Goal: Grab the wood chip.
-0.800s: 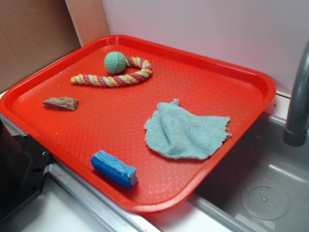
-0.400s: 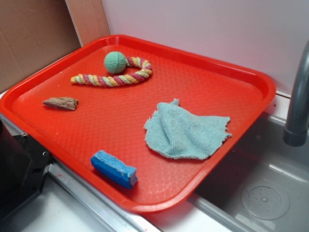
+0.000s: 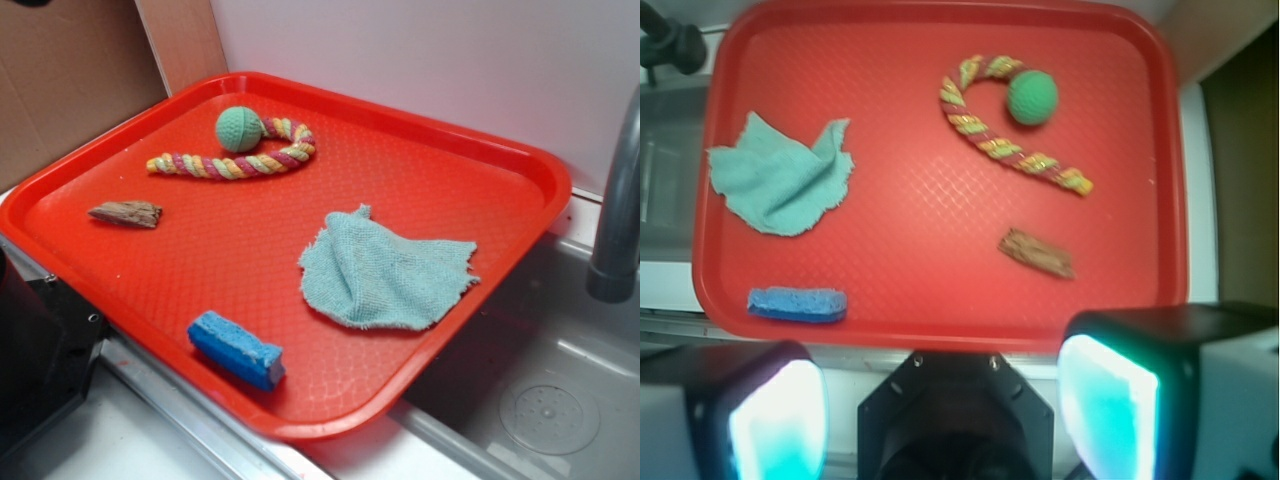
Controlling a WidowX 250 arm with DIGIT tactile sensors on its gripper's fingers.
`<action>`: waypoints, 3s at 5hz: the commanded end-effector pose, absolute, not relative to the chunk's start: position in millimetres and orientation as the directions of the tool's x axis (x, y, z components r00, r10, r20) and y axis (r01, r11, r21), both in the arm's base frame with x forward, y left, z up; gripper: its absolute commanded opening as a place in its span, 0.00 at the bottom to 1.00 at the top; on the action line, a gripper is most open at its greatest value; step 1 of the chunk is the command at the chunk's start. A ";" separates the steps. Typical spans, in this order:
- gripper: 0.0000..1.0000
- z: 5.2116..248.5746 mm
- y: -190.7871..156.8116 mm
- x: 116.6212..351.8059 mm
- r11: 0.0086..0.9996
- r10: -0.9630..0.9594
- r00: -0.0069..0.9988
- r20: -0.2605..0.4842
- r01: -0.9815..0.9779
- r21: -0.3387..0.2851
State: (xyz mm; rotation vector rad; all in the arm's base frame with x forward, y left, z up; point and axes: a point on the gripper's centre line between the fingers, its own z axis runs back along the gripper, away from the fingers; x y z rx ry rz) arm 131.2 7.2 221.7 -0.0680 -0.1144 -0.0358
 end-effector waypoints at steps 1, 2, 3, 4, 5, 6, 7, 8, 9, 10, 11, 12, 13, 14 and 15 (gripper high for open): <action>1.00 199.6 27.6 137.1 0.931 -0.330 0.920 0.212 0.354 -0.086; 1.00 174.3 40.4 141.0 0.842 -0.509 0.824 0.248 0.537 -0.057; 1.00 150.0 47.5 145.1 0.760 -0.608 0.730 0.311 0.649 -0.038; 1.00 122.0 53.7 154.8 0.711 -0.669 0.682 0.294 0.703 -0.014; 1.00 94.2 56.6 160.8 0.653 -0.728 0.625 0.283 0.757 0.007; 1.00 70.2 57.5 161.6 0.609 -0.773 0.585 0.246 0.793 0.028; 1.00 52.2 56.2 154.9 0.526 -0.811 0.504 0.297 0.850 -0.005; 1.00 33.6 58.8 155.3 0.540 -0.811 0.526 0.256 0.841 -0.016; 1.00 17.4 63.7 155.8 0.558 -0.811 0.549 0.201 0.830 -0.015; 1.00 6.2 66.0 154.8 0.571 -0.810 0.565 0.159 0.821 -0.012; 0.59 3.6 64.3 154.5 0.564 -0.814 0.559 0.160 0.826 -0.013; 0.00 2.7 61.3 152.6 0.556 -0.821 0.550 0.151 0.831 -0.005; 0.00 2.4 58.1 145.9 0.552 -0.826 0.548 0.135 0.834 -0.004; 0.00 6.3 49.4 144.7 0.530 -0.845 0.528 0.081 0.848 0.009; 0.00 30.5 38.6 148.3 0.636 -0.772 0.636 0.020 0.771 0.043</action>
